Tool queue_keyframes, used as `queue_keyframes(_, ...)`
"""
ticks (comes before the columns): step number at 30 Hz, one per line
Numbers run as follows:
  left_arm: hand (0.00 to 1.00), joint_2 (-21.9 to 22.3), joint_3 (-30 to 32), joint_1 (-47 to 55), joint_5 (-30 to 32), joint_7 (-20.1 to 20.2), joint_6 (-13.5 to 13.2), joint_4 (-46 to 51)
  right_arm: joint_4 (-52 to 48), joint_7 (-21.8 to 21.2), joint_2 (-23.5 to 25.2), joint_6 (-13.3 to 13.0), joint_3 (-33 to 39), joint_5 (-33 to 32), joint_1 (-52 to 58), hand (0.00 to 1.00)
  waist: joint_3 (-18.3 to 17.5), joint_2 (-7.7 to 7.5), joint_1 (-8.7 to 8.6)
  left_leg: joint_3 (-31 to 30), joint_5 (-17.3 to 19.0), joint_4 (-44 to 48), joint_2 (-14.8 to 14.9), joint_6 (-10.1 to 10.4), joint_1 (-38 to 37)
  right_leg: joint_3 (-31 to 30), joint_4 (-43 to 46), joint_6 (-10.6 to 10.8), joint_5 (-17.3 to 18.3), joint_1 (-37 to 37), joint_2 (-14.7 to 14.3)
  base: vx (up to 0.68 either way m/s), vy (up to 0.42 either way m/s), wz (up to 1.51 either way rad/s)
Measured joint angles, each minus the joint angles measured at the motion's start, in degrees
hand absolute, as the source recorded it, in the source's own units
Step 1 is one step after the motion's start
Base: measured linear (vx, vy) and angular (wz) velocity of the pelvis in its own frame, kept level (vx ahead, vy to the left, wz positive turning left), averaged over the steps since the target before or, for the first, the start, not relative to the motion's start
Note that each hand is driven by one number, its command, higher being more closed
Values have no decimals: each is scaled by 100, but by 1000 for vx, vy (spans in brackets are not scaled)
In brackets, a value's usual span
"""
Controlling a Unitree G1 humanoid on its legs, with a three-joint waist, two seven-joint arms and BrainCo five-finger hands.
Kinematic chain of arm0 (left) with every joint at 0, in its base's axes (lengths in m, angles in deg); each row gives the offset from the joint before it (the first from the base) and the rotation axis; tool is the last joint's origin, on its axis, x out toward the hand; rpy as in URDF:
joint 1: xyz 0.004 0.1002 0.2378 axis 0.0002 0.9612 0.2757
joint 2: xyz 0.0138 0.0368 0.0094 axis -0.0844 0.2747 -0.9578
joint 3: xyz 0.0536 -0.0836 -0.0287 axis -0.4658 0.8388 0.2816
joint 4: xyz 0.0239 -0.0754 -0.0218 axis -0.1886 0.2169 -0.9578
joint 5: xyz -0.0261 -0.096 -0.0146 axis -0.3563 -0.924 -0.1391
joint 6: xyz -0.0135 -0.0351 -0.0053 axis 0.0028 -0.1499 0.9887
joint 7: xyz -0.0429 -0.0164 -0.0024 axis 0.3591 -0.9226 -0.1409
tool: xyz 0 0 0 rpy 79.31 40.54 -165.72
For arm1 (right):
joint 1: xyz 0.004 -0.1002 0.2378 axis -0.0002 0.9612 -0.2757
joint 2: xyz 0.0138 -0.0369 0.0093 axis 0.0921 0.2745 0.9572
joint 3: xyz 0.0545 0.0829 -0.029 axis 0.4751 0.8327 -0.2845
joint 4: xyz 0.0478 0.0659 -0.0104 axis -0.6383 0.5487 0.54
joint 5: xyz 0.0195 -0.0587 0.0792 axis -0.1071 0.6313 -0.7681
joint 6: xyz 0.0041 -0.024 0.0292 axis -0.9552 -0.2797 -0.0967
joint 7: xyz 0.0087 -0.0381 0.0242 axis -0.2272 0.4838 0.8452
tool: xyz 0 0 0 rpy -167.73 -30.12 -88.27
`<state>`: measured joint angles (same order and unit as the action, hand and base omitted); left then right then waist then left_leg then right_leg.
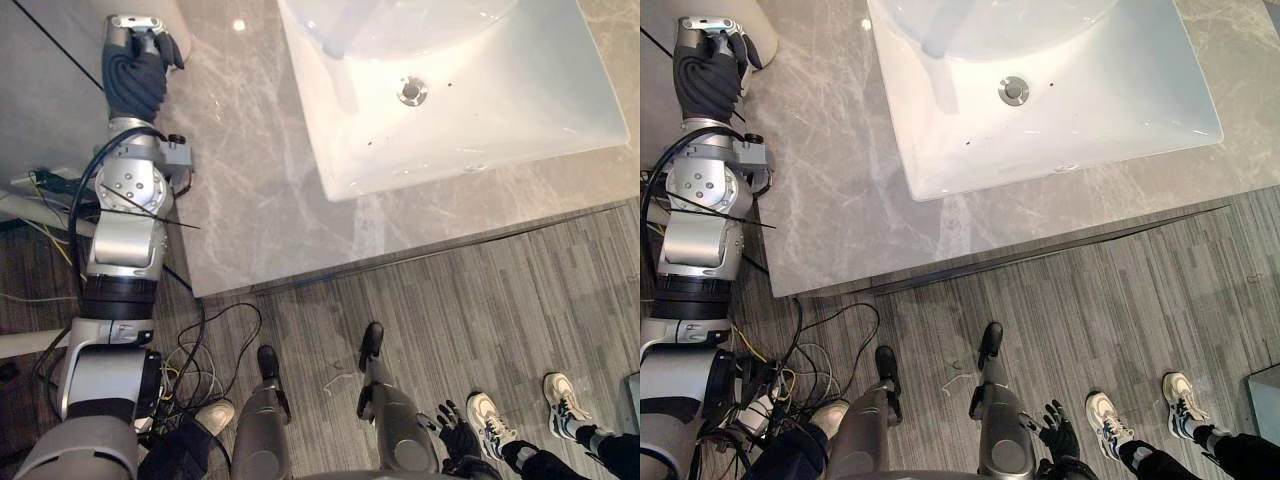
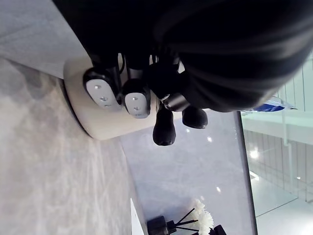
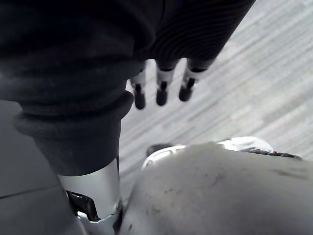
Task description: Organize washtable
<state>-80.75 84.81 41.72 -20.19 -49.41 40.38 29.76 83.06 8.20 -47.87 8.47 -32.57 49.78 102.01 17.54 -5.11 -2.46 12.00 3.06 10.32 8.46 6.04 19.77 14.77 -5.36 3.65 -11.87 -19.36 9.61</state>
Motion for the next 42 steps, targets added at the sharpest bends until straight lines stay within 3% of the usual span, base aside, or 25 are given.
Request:
queue_keyframes(5,100,14,-89,481,103,52,3,681,59,6,0,-7,8,13,-1,0,2,4,4,-20,0,-6,-1,0,-8,28,-6,-2,3,25,-2,0,0,0)
queue_keyframes(12,100,394,-67,2253,133,263,-47,2081,309,6,54,-61,142,18,-15,0,-9,42,70,-77,27,-51,-17,3,-290,94,-18,1,86,331,2,9,11,4)
queue_keyframes(17,100,1370,85,3889,1825,132,-166,2937,588,6,-30,-67,255,84,-15,0,-259,263,186,-62,59,-208,-44,8,-678,112,-17,100,179,660,13,45,10,0)
queue_keyframes(22,100,2136,167,5387,1749,373,-231,3193,936,1,-144,-15,464,126,-24,0,-678,502,340,-77,199,-246,-41,10,-1141,167,-18,166,319,1129,9,72,11,4)
queue_keyframes(26,100,2525,379,6224,852,771,-266,2679,1309,-4,-252,155,463,129,-190,0,-1018,533,397,-116,254,-257,-42,1,-1488,262,-18,127,369,1531,15,17,12,8)
queue_keyframes(28,100,2986,713,6520,659,862,-183,2129,1410,-6,-242,206,458,139,-190,0,-1149,485,508,-169,263,-264,-44,3,-1729,345,-18,89,425,1790,23,-55,8,7)
queue_keyframes(32,100,3366,865,6939,812,851,-23,1507,1401,0,-136,273,449,206,-106,0,-1412,407,511,-348,295,-328,-45,18,-1841,628,-17,135,538,2103,38,-93,-16,30)
queue_keyframes(34,100,3503,922,7077,930,859,45,1242,1396,-1,-113,290,448,301,-66,0,-1513,441,532,-391,291,-382,-40,17,-1878,726,27,189,614,2153,47,-42,-19,28)
queue_keyframes(37,100,3667,980,7108,1250,870,181,555,1337,4,-17,371,443,308,46,0,-1646,360,658,-429,273,-470,-18,15,-1983,939,60,201,683,2324,60,-26,-22,34)
queue_keyframes(40,100,3690,1050,6892,1416,785,243,-484,1286,13,74,400,418,300,67,0,-1759,307,651,-440,173,-700,-22,40,-2061,1111,74,237,738,2370,87,-2,-9,30)
queue_keyframes(42,100,3777,1350,6427,1374,591,276,-1749,1186,21,158,395,422,291,71,0,-1805,287,645,-440,63,-888,-29,60,-2109,1177,67,251,756,2406,91,50,2,14)
